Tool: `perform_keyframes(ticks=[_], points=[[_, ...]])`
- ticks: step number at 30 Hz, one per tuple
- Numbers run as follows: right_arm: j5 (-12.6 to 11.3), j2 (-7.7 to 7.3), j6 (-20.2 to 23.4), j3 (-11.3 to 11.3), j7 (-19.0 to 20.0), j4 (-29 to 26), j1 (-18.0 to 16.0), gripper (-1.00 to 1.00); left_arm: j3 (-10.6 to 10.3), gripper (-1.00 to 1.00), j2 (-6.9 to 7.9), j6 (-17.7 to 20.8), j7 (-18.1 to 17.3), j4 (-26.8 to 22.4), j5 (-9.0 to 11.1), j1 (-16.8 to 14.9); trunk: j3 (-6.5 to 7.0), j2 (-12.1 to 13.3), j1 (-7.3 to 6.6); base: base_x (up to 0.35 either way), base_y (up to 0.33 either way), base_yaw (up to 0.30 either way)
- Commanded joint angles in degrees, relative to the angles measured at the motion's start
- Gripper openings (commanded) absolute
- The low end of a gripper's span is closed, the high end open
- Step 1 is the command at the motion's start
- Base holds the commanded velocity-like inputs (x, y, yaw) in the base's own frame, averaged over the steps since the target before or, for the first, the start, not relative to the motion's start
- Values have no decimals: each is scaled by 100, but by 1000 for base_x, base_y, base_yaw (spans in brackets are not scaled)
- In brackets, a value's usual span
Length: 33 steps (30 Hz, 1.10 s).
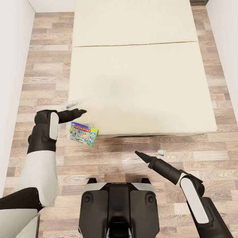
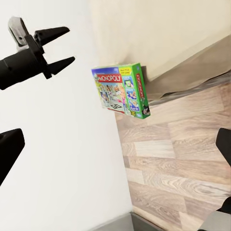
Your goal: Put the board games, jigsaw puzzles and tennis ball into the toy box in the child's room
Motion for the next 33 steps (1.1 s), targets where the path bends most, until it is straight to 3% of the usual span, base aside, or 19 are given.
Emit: perform_keyframes(ticks=[1,4,5,6,7,10,11,14,15,18,22,26,33], points=[[-33,-1,38,-4,-2,-2,-2,100,22,100,203,152,-317,-84,91,72,-6,-9,4,0,0,0],[-34,-1,38,-4,-2,-3,-2,100,37,100,524,253,-789,-176,123,204,-6,-9,4,0,0,0],[-35,-1,38,-4,-2,-3,-2,100,92,100,747,292,-1093,-211,135,306,-6,-9,4,0,0,0],[-35,-1,38,-4,-2,-3,-2,100,142,100,856,306,-1241,-224,140,367,-6,-9,4,0,0,0],[-35,-1,38,-4,-2,-3,-2,100,284,100,1053,323,-1520,-242,146,494,-6,-9,4,0,0,0],[-34,-1,38,-4,-2,-3,-2,100,580,100,1269,337,-1916,-258,152,699,-6,-9,4,0,0,0],[-31,-1,38,-2,-2,-3,-2,100,821,100,1371,341,-2164,-262,149,842,-6,-9,4,0,0,0],[-29,-1,38,-1,0,-3,-2,100,1212,100,1482,338,-2494,-268,138,1061,-6,-9,4,0,0,0],[-28,-1,38,-2,2,-3,-2,100,1468,100,1552,332,-2678,-270,131,1221,-6,-9,4,0,0,0],[-27,-1,38,1,5,-3,-2,100,1883,100,1674,312,-2937,-272,121,1570,-6,-9,4,0,0,0],[-27,-2,38,3,6,-3,-3,100,2179,100,1784,286,-3054,-273,117,1918,-6,-9,4,0,0,0],[-32,-1,38,9,6,-3,-2,100,2686,100,1871,251,-3138,-274,146,2496,-6,-9,4,0,0,0],[-28,-1,31,13,7,-3,-2,100,3298,100,1885,237,-3296,-245,121,2760,-6,-9,4,0,0,0]])
